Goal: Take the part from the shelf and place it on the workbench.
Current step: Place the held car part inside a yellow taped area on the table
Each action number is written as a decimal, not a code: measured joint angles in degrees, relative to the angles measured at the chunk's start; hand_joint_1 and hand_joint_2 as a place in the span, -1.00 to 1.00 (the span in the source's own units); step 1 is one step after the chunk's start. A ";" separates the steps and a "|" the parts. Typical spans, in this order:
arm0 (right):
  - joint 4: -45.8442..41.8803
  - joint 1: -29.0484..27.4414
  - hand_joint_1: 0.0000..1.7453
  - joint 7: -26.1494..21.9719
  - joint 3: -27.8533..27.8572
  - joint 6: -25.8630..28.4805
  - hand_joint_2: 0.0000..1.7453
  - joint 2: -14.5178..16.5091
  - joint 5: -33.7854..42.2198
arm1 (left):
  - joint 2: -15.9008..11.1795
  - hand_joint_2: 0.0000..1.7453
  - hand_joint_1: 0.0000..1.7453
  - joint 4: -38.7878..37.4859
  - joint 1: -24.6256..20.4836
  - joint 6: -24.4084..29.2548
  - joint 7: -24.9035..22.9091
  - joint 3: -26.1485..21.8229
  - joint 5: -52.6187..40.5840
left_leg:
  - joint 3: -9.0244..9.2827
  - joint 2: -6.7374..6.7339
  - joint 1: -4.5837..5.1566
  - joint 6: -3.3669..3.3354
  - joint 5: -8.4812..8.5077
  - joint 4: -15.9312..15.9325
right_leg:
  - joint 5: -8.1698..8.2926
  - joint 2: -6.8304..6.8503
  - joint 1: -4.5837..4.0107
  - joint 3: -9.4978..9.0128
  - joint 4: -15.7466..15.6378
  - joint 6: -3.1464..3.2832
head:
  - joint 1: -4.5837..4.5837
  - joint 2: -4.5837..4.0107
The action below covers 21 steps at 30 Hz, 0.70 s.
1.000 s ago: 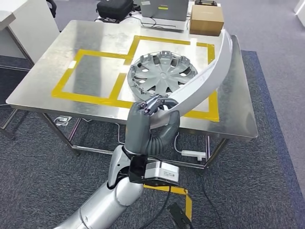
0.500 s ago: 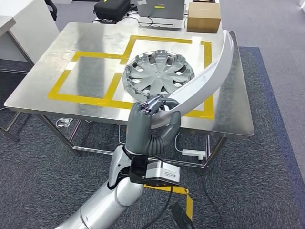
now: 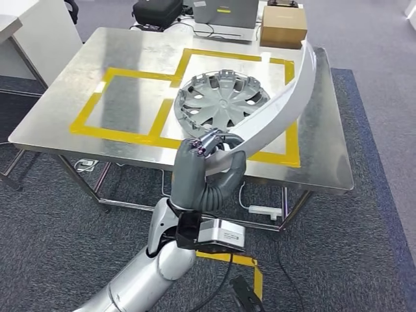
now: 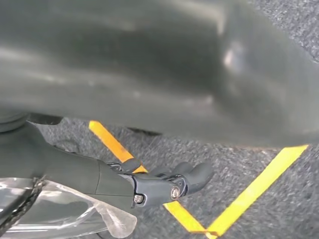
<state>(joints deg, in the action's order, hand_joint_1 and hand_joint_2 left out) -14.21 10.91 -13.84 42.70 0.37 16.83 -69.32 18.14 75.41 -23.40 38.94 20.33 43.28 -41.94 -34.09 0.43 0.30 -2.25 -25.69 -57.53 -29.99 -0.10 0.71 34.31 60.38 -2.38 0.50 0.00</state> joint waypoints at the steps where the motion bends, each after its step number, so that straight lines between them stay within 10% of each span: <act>1: 0.00 -0.01 -1.00 0.00 -0.01 0.00 -1.00 -0.01 -0.01 | 0.02 1.00 1.00 0.00 0.01 -0.01 0.00 0.02 -0.01 | 0.15 -0.03 -0.05 -0.18 -0.01 0.11 | -1.53 0.00 0.03 1.72 3.19 -0.14 | -0.08 0.00; 3: 0.00 -0.15 -1.00 0.01 0.01 0.01 -1.00 -0.03 -0.01 | 0.01 1.00 1.00 -0.01 0.02 -0.03 0.00 0.03 -0.01 | 0.19 -0.04 0.02 -0.45 -0.16 0.08 | -4.04 0.01 0.04 5.72 10.39 -0.38 | -0.22 0.00; 5: 0.00 -0.30 -1.00 0.01 0.02 0.01 -1.00 -0.05 -0.01 | 0.00 1.00 1.00 -0.02 0.02 -0.03 0.00 0.02 -0.01 | 0.35 0.03 0.07 -0.51 -0.39 0.03 | -2.93 0.02 0.05 7.21 11.90 -0.51 | -0.23 0.00; 9: 0.00 -0.13 -1.00 0.01 0.01 0.01 -1.00 -0.07 -0.01 | 0.00 1.00 1.00 -0.02 -0.01 -0.03 0.00 0.03 -0.01 | 0.84 0.14 0.28 0.17 -1.38 -0.43 | 3.47 0.08 0.06 1.43 -0.72 -0.21 | -0.24 0.00; 14: 0.00 -0.24 -1.00 0.01 0.01 0.01 -1.00 -0.06 -0.01 | -0.02 1.00 1.00 -0.01 -0.04 -0.01 0.00 0.04 -0.01 | 0.50 0.03 0.33 1.42 -2.70 -1.85 | 2.78 -0.15 0.02 -0.08 -2.59 1.50 | 0.00 0.00; 18: 0.00 -0.18 -1.00 0.00 0.02 0.00 -1.00 -0.06 -0.01 | -0.14 1.00 1.00 -0.01 -0.01 -0.01 0.00 -0.01 -0.01 | -6.14 -0.05 0.03 2.24 -7.88 -14.94 | 1.91 -0.02 0.02 -1.40 -2.72 2.46 | 0.24 0.00; 21: 0.00 -0.29 -1.00 0.00 0.03 0.00 -1.00 -0.07 -0.01 | -0.20 1.00 1.00 -0.02 0.01 -0.01 0.00 -0.03 0.01 | -7.91 -0.05 -0.06 2.00 -5.14 -15.76 | 0.94 -0.18 -0.06 -2.69 -2.72 2.40 | 0.24 0.00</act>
<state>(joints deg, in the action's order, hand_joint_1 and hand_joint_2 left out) -14.21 10.62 -13.84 42.72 0.37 16.76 -69.33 17.94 75.38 -23.39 38.93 20.33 43.24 -41.93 -42.00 0.38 0.24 -0.26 -30.83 -73.29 -29.05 -0.29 0.65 31.62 57.66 0.02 0.74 0.00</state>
